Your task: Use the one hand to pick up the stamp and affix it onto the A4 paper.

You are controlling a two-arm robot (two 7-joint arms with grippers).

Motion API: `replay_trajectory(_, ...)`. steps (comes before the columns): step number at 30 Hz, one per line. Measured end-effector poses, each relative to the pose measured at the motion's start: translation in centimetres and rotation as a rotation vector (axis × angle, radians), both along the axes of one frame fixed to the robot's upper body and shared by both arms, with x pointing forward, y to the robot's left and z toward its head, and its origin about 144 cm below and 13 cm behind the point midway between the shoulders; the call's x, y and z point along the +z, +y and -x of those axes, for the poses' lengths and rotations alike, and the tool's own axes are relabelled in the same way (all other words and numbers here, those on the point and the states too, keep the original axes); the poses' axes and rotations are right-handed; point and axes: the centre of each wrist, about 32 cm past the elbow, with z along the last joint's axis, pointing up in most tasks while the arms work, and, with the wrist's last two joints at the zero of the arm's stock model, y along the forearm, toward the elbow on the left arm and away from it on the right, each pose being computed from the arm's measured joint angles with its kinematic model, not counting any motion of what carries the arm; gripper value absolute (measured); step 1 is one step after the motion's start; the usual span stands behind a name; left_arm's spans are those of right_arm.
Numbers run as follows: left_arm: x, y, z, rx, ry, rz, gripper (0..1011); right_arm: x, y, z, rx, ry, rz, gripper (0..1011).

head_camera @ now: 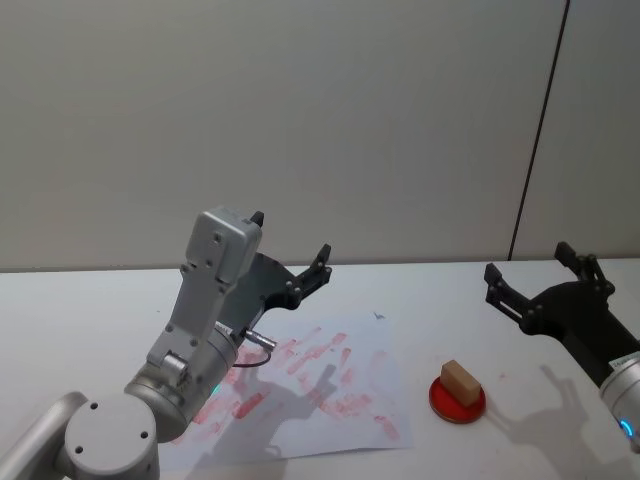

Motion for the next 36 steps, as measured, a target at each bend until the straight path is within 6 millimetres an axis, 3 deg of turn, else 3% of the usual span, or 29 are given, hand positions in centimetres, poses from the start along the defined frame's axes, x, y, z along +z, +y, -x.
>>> replay_trajectory(29, 0.0, 0.0, 0.0, 0.0, 0.0, 0.0, 1001, 0.02, 0.03, 0.04, 0.001, -0.002, -0.002, 1003)
replay_trajectory(36, 0.0, 0.0, 0.0, 0.0, 0.0, 0.0, 1001, -0.06, -0.9, 0.27, 0.003, 0.028, -0.001, 1003)
